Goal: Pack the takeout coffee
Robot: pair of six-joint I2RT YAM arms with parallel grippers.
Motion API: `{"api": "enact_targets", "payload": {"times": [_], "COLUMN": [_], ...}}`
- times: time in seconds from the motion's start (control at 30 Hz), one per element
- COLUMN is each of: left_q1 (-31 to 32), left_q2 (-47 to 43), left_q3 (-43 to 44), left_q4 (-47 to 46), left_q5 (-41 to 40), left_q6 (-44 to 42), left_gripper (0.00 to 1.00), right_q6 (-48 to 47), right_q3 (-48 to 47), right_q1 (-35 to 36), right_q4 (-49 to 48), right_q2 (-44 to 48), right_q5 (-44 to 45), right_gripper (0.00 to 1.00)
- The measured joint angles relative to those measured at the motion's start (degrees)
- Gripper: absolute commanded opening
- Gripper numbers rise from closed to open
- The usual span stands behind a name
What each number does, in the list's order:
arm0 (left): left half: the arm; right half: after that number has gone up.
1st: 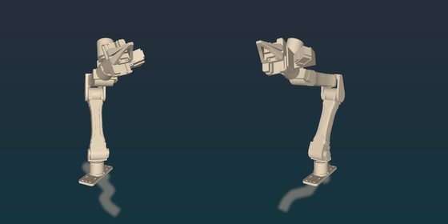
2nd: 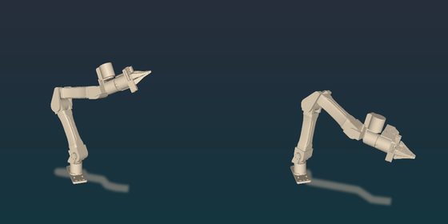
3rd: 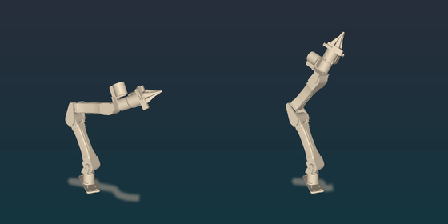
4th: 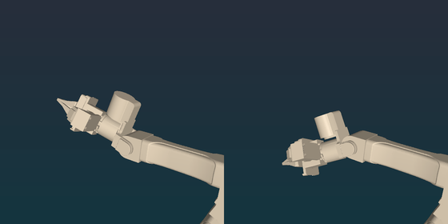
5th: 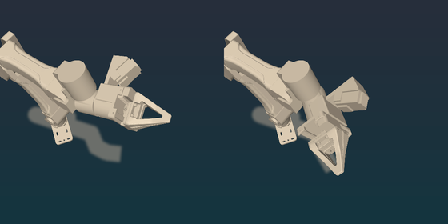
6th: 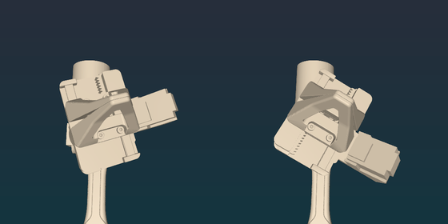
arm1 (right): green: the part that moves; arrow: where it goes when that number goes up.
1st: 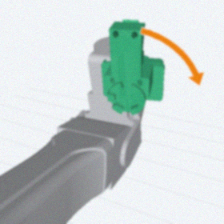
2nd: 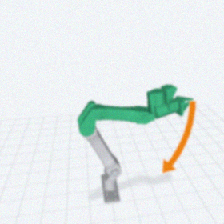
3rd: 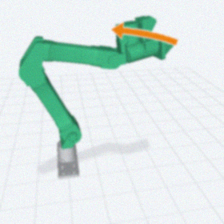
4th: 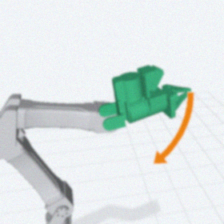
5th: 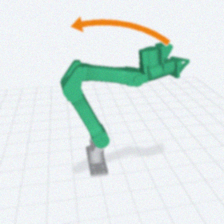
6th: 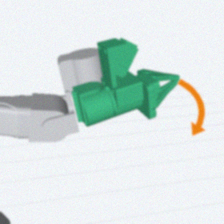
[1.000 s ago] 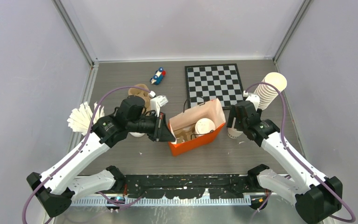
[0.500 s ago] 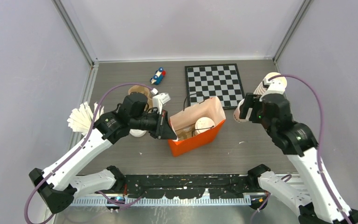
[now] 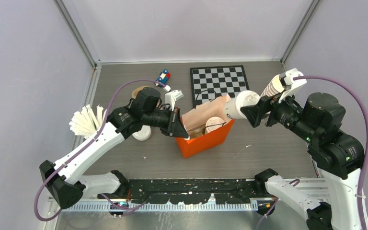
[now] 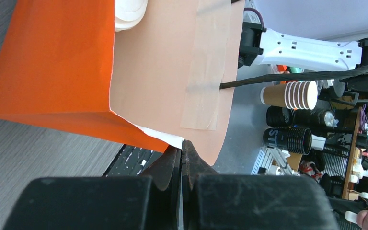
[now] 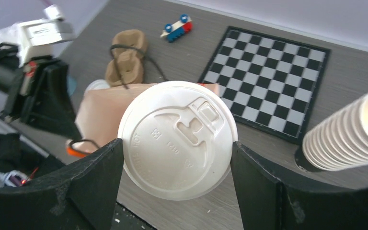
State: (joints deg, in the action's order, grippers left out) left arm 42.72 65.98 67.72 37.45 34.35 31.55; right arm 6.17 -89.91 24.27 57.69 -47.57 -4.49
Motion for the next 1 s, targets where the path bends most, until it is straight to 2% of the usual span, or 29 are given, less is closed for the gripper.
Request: {"api": "enact_targets", "payload": {"times": [0.3,0.6,1.0], "left_q1": [0.0,0.0,-0.7], "left_q2": [5.3,8.3,8.8], "left_q3": [3.8,5.8,7.2], "left_q4": [-1.6,-1.4,1.4], "left_q5": [3.9,7.9,10.8], "left_q6": [-2.2,-7.1,-15.8], "left_gripper": [0.00,0.00,0.02], "right_q6": [-3.4,-6.9,-13.9], "right_q3": [-0.5,-0.1,5.5], "right_q1": [0.0,0.0,0.0], "right_q4": [1.2,1.1,1.3], "right_q2": [-0.3,-1.1,-2.6], "right_q5": [-12.9,-16.1,-17.6], "right_gripper": [0.79,0.79,0.79]}}
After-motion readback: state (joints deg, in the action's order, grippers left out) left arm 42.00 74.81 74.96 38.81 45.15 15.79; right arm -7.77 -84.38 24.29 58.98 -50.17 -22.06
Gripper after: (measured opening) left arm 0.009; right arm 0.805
